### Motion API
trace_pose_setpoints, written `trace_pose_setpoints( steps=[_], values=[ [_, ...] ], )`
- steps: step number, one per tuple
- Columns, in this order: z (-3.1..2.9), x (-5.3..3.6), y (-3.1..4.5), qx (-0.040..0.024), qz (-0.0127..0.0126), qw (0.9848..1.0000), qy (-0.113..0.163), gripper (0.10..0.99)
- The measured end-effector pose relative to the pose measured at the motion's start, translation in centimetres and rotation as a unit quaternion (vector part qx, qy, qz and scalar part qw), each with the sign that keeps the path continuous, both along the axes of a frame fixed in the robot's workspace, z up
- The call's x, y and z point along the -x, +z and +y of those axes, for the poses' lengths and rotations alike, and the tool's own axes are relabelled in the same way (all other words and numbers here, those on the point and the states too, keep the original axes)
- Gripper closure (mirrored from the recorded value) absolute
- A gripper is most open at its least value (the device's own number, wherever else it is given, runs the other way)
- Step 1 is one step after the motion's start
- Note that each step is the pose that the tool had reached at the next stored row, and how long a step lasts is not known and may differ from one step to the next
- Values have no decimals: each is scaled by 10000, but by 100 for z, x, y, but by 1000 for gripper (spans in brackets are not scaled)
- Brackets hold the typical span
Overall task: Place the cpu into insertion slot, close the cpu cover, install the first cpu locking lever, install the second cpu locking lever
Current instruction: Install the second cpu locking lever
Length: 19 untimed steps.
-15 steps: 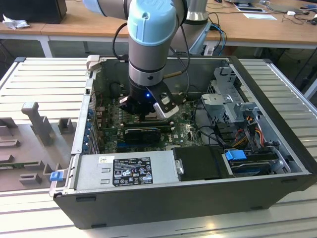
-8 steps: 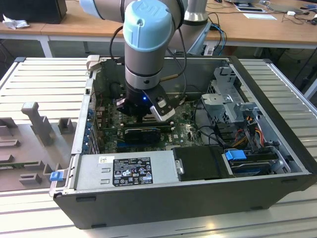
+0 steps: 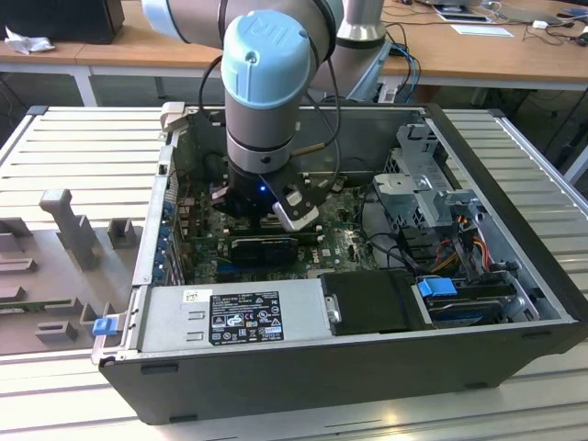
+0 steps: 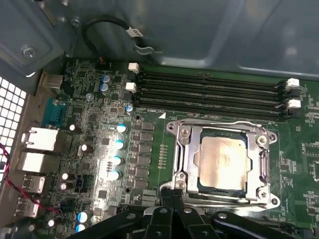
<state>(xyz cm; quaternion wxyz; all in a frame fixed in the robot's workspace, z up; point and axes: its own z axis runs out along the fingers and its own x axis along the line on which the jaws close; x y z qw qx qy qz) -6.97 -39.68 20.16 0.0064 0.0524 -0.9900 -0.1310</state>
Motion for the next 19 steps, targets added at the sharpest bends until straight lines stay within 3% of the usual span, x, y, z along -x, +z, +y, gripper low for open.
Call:
trace_pose_setpoints(
  steps=[3, 13, 19],
  values=[
    [0, 7, -24, -54, -5, 10000, 1, 980],
    [-1, 33, -70, -140, -5, 9999, 2, 980],
    [0, 39, 80, -153, -6, 9999, 2, 980]
  ],
)
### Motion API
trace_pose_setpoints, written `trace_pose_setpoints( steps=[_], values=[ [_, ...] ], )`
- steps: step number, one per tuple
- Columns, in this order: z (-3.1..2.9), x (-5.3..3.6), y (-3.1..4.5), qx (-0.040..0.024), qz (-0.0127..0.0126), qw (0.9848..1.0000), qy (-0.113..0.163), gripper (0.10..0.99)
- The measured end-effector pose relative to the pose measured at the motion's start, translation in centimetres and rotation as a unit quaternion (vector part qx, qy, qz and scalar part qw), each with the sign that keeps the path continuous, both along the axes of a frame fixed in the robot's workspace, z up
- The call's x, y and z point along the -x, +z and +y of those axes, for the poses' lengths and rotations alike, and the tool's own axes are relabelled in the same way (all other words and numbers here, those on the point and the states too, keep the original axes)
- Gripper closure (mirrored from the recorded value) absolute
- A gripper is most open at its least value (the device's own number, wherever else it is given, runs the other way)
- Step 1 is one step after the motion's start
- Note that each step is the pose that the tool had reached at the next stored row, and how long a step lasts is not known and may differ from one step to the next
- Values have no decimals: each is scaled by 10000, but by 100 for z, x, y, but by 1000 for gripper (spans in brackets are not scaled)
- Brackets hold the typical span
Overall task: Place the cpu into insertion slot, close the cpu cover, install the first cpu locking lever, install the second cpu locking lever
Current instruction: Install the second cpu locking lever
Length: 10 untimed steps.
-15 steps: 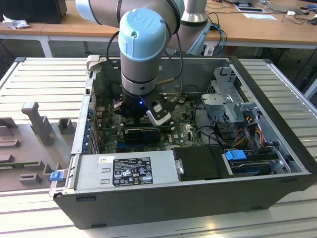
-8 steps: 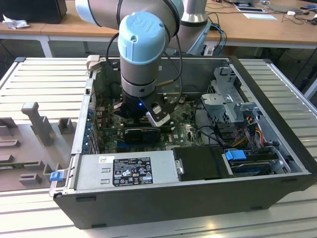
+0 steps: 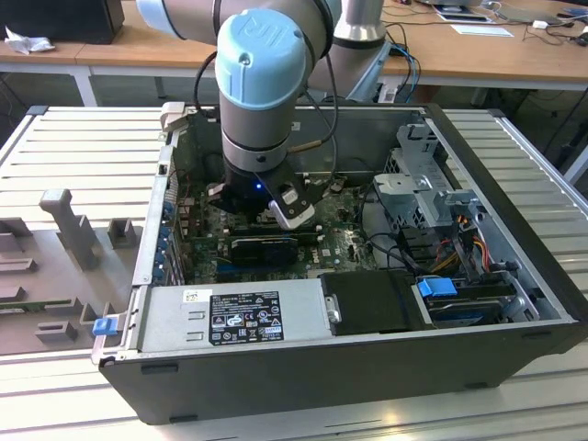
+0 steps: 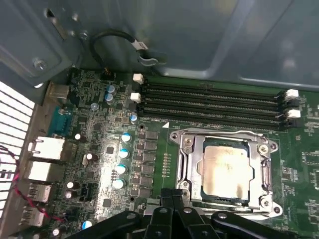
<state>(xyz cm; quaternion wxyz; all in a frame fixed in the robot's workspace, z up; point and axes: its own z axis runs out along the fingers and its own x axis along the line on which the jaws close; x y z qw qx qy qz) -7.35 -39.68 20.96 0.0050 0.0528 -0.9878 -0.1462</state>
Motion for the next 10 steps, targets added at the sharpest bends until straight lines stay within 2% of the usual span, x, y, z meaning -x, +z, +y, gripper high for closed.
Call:
trace_pose_setpoints(
  steps=[9, 10],
  values=[
    [0, 0, 222, 0, 0, 10000, 0, 980],
    [0, 0, 223, -1, -1, 10000, 0, 980]
  ],
)
